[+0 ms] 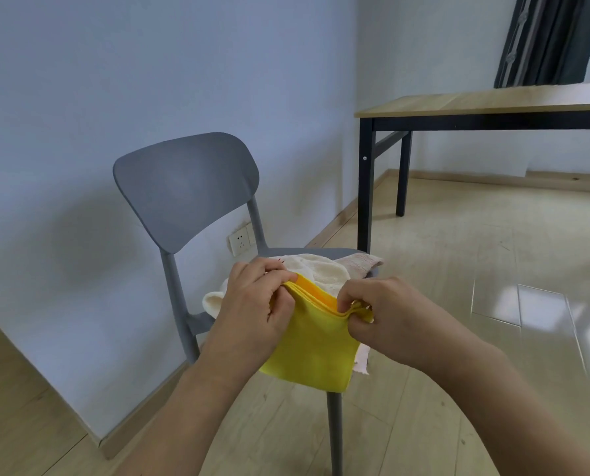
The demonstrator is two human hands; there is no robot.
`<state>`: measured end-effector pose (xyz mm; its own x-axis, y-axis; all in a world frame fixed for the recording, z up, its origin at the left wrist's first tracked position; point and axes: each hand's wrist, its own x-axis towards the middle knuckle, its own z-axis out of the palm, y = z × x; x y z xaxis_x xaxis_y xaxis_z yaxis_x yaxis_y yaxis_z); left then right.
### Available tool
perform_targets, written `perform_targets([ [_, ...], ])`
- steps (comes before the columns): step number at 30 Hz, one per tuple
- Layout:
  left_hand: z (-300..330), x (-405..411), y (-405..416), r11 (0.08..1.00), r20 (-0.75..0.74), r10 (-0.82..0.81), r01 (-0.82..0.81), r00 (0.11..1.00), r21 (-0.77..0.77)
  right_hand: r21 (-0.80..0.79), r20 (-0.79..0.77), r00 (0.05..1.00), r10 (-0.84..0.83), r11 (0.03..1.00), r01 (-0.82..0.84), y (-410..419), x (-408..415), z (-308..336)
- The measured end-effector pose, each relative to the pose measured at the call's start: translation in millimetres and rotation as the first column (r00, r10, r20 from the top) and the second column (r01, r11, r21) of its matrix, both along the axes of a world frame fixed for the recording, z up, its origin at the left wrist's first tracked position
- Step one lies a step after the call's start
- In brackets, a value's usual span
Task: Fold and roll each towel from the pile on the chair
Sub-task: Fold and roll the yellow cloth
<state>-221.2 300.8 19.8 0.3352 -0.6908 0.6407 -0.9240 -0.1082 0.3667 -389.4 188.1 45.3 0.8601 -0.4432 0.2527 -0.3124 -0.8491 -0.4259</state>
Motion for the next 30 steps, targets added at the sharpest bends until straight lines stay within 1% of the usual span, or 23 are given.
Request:
perform_targets([
  [2,-0.3,-1.3,0.6,1.000,0.001,-0.009,0.009,1.000,-0.014,0.014,-0.045,0.999,-0.025,1.000,0.026,-0.5,3.3,-1.5],
  [5,0.1,-2.7,2.3,0.999,0.013,-0.031,0.031,0.999,-0.010,-0.016,-0.109,0.992,-0.061,0.998,0.059,-3.7,5.9,-5.2],
  [7,0.9,-0.4,3.3,0.999,0.015,-0.033,0.033,0.999,0.003,-0.035,-0.116,0.990,-0.079,0.997,0.075,-7.4,5.1,-3.8],
  [10,12.8,7.3,1.1,1.000,-0.012,-0.025,0.025,1.000,0.009,-0.072,-0.020,0.994,-0.107,0.992,0.106,-17.4,7.9,9.2],
  [12,28.4,17.5,-8.0,1.000,-0.030,0.010,-0.010,0.999,0.002,-0.110,0.062,0.992,-0.112,0.987,0.118,-25.7,17.3,26.0],
  [15,54.7,40.8,-32.3,0.996,0.066,0.086,-0.086,0.994,-0.001,-0.126,0.186,0.977,-0.100,0.984,0.125,-41.1,39.5,53.9],
  [17,73.4,53.2,-44.1,0.992,0.115,0.124,-0.121,0.986,-0.029,-0.160,0.219,0.966,-0.135,0.972,0.172,-51.4,53.3,71.4],
  [19,91.3,58.8,-48.1,0.986,0.131,0.155,-0.145,0.979,-0.080,-0.222,0.271,0.948,-0.166,0.948,0.230,-58.0,62.0,84.2],
  [20,98.0,58.8,-47.0,0.984,0.126,0.158,-0.145,0.979,-0.106,-0.243,0.322,0.932,-0.164,0.938,0.249,-57.8,63.5,88.0],
  [22,102.0,55.1,-39.8,0.986,0.085,0.107,-0.095,0.991,-0.136,-0.241,0.412,0.900,-0.143,0.936,0.258,-53.5,62.9,87.3],
  [23,98.1,52.2,-34.1,0.990,0.043,0.069,-0.063,0.997,-0.127,-0.225,0.420,0.897,-0.134,0.943,0.246,-49.6,60.8,82.4],
  [24,88.9,49.3,-27.4,0.995,-0.010,0.032,-0.032,0.999,-0.095,-0.201,0.391,0.912,-0.126,0.955,0.217,-46.1,58.2,73.3],
  [25,75.3,47.0,-20.2,0.999,-0.072,-0.005,0.001,0.997,-0.045,-0.162,0.318,0.941,-0.118,0.971,0.176,-43.4,55.2,61.0],
  [26,58.1,44.6,-12.9,0.999,-0.141,-0.032,0.037,0.990,0.034,-0.107,0.199,0.974,-0.112,0.985,0.135,-41.0,52.0,45.5],
  [27,37.5,42.5,-6.3,0.986,-0.211,-0.046,0.078,0.976,0.145,-0.038,0.048,0.993,-0.104,0.994,0.106,-38.8,48.7,27.9],
  [28,15.6,40.0,-0.6,0.952,-0.267,-0.039,0.117,0.963,0.282,0.040,-0.123,0.988,-0.090,0.995,0.096,-36.9,45.7,8.4],
  [29,-5.5,37.2,4.0,0.897,-0.288,-0.024,0.148,0.957,0.417,0.113,-0.289,0.955,-0.067,0.988,0.103,-35.9,43.1,-11.8],
  [30,-25.3,36.5,7.1,0.830,-0.279,-0.009,0.163,0.960,0.533,0.174,-0.423,0.905,-0.032,0.978,0.117,-34.0,40.9,-28.9],
])
